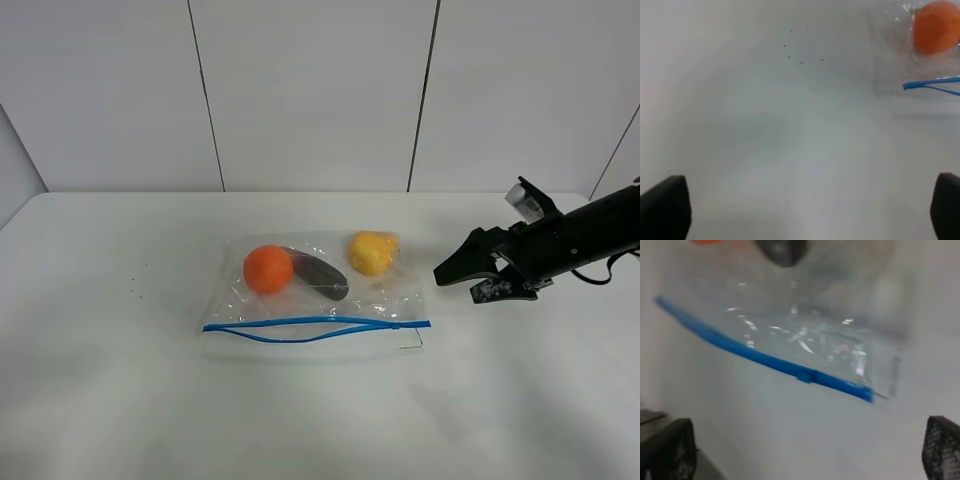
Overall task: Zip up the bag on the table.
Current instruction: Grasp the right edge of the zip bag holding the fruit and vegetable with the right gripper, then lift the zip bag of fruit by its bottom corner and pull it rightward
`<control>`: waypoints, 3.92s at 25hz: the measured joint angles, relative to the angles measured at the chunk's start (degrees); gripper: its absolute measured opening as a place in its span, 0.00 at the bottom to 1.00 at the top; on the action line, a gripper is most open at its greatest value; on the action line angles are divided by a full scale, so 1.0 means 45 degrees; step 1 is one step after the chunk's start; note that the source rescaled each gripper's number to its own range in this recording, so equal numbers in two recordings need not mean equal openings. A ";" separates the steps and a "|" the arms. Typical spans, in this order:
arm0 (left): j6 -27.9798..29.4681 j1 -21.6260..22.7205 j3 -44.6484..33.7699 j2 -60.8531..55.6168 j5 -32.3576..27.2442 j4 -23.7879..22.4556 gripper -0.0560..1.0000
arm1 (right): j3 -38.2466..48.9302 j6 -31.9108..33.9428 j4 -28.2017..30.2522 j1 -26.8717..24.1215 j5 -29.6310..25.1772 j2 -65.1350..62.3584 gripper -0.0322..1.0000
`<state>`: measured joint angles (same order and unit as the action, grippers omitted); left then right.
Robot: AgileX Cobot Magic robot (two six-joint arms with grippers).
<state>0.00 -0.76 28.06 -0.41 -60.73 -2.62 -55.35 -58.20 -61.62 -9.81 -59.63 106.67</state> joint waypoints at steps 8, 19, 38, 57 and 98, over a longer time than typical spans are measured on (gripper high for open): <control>0.0000 0.0000 0.0000 0.0000 0.0000 0.0000 1.00 | -0.0838 -0.2235 -0.1177 -0.0428 -0.1435 0.3590 1.00; 0.0000 0.0000 0.0000 0.0000 0.0000 0.0000 1.00 | -0.1488 -0.2686 -0.1853 -0.0388 -0.1589 0.4770 1.00; 0.0000 0.0000 0.0000 0.0000 0.0000 0.0000 1.00 | -0.2293 -0.2354 -0.3598 0.1913 -0.1017 0.5017 0.97; 0.0000 0.0000 0.0000 0.0000 0.0000 0.0000 1.00 | -0.2293 -0.1667 -0.2514 0.1936 -0.1119 0.5017 0.55; 0.0000 0.0000 0.0000 0.0000 0.0000 0.0000 1.00 | -0.2281 -0.0811 -0.2694 0.1936 -0.1972 0.4216 0.03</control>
<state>0.00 -0.76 28.06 -0.41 -60.73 -2.62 -65.62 -61.85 -73.75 -1.09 -68.50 125.64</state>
